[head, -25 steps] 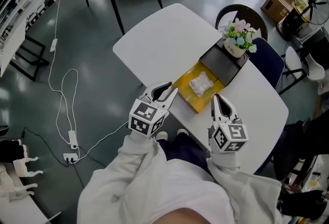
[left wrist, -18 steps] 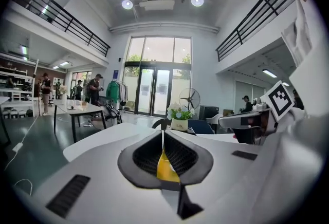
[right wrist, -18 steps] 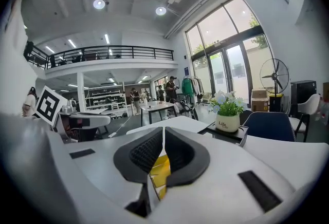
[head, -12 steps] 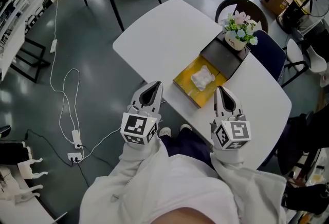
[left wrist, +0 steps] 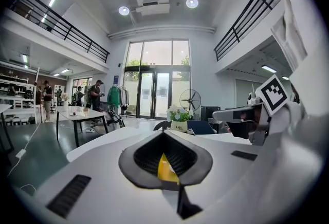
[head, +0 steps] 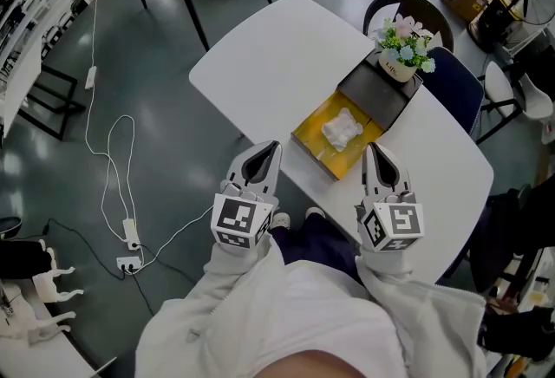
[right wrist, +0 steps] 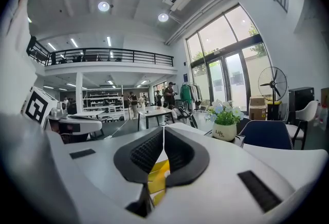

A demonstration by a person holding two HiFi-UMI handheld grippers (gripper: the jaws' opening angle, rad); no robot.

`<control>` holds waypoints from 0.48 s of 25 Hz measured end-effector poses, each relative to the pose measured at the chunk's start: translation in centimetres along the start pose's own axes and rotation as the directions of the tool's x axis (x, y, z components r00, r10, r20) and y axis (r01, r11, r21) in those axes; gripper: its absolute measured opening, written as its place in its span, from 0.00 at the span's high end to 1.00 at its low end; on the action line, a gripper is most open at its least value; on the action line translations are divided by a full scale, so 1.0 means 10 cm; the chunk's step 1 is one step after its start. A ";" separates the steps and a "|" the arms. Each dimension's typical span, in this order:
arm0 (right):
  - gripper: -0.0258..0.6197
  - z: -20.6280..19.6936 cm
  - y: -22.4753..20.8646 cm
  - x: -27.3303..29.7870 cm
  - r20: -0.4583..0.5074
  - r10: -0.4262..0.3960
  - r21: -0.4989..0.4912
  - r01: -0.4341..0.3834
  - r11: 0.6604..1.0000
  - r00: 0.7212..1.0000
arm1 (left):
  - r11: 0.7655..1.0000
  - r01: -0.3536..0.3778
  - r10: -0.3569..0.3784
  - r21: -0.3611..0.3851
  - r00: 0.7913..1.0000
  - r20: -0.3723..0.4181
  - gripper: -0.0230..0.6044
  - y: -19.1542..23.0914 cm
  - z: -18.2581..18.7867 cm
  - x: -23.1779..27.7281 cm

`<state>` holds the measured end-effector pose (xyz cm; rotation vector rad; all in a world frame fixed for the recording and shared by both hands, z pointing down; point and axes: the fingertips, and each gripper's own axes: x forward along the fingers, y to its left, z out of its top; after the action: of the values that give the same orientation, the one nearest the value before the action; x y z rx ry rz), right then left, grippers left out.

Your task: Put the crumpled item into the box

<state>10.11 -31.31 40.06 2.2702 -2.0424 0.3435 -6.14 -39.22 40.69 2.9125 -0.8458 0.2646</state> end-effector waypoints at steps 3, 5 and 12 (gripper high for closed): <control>0.91 -0.03 0.01 0.01 -0.006 0.003 0.002 -0.003 1.000 1.000 | 1.000 0.004 -0.004 0.002 1.000 -0.005 0.94 -0.02 -0.02 0.00; 0.91 -0.04 0.01 0.01 -0.008 0.004 0.003 -0.004 1.000 1.000 | 1.000 0.008 -0.008 0.002 1.000 -0.012 0.94 -0.03 -0.03 0.01; 0.91 -0.07 0.01 0.02 -0.022 0.009 0.003 -0.009 1.000 1.000 | 1.000 0.011 -0.011 0.000 0.999 -0.030 0.94 -0.04 -0.08 0.03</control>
<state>9.95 -31.41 40.80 2.2497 -2.0431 0.3706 -5.79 -38.95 41.48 2.9045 -0.8245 0.3070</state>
